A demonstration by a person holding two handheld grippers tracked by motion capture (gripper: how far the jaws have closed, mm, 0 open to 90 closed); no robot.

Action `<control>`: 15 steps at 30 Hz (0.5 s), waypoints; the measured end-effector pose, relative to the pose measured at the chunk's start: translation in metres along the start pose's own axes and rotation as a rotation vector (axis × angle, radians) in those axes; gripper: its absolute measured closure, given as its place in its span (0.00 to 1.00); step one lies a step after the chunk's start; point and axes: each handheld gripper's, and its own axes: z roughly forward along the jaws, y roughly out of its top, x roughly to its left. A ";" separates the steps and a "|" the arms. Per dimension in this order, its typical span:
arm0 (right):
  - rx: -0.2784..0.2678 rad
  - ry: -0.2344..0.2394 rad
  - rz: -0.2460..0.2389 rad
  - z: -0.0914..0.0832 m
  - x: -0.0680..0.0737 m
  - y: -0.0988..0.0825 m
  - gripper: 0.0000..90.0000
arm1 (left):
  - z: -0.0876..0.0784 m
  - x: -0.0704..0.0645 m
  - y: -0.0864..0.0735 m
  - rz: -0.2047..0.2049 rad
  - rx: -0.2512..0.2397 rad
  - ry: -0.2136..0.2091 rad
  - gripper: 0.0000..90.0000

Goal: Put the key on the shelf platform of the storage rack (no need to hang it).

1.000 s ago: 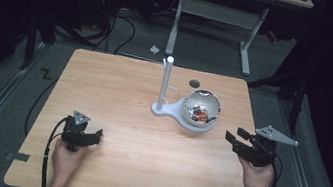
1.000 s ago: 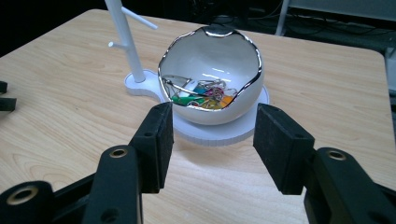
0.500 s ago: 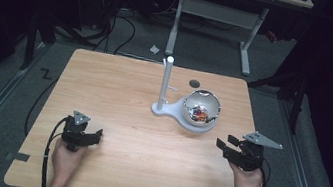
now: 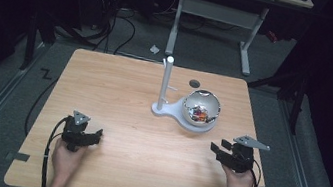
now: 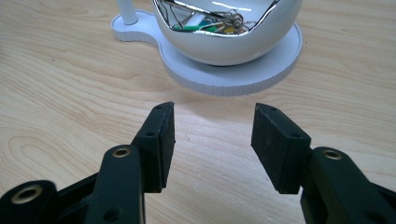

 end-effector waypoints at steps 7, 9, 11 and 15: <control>0.012 -0.010 0.008 0.008 -0.001 -0.010 0.56 | 0.000 0.000 0.000 0.000 0.000 0.000 0.25; 0.020 -0.016 0.005 0.011 -0.001 -0.012 0.57 | 0.000 0.000 0.000 0.000 0.000 0.000 0.25; 0.024 -0.015 0.005 0.012 -0.001 -0.016 0.57 | 0.000 0.000 0.000 0.000 0.000 0.000 0.25; 0.022 -0.023 0.003 0.014 -0.002 -0.020 0.57 | 0.000 0.000 0.000 0.000 0.000 0.000 0.25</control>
